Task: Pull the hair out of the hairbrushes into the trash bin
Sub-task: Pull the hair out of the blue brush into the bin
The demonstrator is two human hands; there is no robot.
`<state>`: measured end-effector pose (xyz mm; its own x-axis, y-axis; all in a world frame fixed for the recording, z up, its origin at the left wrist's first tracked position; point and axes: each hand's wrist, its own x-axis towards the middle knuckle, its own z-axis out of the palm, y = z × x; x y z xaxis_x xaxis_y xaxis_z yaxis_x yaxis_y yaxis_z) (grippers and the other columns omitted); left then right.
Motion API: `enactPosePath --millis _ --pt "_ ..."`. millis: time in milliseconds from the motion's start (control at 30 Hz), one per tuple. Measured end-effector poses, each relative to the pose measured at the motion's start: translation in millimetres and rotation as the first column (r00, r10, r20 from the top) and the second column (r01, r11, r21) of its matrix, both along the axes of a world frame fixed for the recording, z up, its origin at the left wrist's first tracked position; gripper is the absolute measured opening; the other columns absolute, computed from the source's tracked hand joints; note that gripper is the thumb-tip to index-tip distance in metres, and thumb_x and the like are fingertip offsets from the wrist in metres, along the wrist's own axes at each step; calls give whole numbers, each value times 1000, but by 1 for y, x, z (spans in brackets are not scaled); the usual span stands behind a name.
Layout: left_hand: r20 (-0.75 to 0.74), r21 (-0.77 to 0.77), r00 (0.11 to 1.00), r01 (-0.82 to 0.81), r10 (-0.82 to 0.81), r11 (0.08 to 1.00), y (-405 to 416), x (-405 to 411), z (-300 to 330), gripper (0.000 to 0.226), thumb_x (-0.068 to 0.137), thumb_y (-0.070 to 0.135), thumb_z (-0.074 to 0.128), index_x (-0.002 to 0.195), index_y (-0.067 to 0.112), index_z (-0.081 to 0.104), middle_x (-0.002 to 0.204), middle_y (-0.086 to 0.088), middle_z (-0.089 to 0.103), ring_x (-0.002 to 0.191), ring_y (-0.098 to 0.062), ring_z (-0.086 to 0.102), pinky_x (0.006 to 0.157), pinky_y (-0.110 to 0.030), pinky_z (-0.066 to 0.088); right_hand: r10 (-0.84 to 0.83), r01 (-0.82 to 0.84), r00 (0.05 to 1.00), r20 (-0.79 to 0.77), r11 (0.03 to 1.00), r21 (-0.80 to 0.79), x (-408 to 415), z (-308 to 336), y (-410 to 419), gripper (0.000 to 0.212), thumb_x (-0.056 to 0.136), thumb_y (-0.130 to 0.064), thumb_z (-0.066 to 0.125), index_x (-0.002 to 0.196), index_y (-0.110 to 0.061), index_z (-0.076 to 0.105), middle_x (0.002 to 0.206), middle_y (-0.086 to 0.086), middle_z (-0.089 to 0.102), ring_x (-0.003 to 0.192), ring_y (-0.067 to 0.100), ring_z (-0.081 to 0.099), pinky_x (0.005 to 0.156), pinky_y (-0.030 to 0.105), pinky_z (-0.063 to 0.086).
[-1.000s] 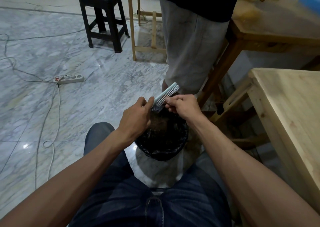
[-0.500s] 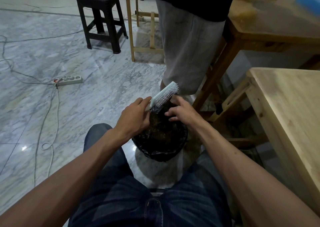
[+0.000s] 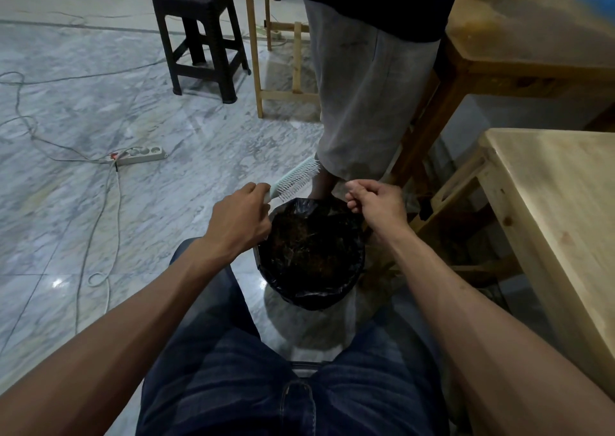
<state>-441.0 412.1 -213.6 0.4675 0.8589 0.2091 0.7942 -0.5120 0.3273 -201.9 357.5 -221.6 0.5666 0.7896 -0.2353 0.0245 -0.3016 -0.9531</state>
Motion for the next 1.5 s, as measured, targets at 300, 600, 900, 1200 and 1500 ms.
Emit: enactPosePath --millis 300,600,900,1200,1500 --pt "29 -126 999 -21 25 992 -2 10 -4 41 95 21 51 134 10 51 111 -15 69 91 -38 62 65 -36 39 398 -344 913 84 865 -365 -8 17 4 88 87 -8 60 165 -25 23 167 4 33 139 26 50 101 39 54" --pt "167 -147 981 127 -102 981 -15 15 0 34 97 24 52 128 12 55 96 -11 72 82 -33 63 64 -40 46 315 -344 890 -331 939 -31 -27 20 12 45 94 -25 76 121 10 66 106 20 74 78 17 75 69 25 63" --pt "113 -57 992 55 -48 997 -8 8 -7 35 93 25 54 127 16 56 110 -7 70 89 -32 63 63 -34 36 258 -273 959 -121 953 -133 -16 13 8 19 96 -11 73 78 -6 70 66 7 70 51 7 65 54 18 57" --pt "159 -50 983 107 -98 993 -9 9 -7 34 94 26 56 127 16 58 107 -6 72 86 -31 64 62 -32 37 471 -494 868 -157 852 -174 -10 11 2 65 90 -14 78 148 -19 49 132 -3 61 118 20 67 97 36 57" --pt "126 -35 991 55 -51 998 -5 4 -4 36 94 27 54 128 16 56 112 -7 70 91 -33 63 64 -34 37 242 -246 962 -129 969 -14 -22 5 6 4 91 -9 77 89 -5 77 74 7 70 61 9 62 58 16 55"
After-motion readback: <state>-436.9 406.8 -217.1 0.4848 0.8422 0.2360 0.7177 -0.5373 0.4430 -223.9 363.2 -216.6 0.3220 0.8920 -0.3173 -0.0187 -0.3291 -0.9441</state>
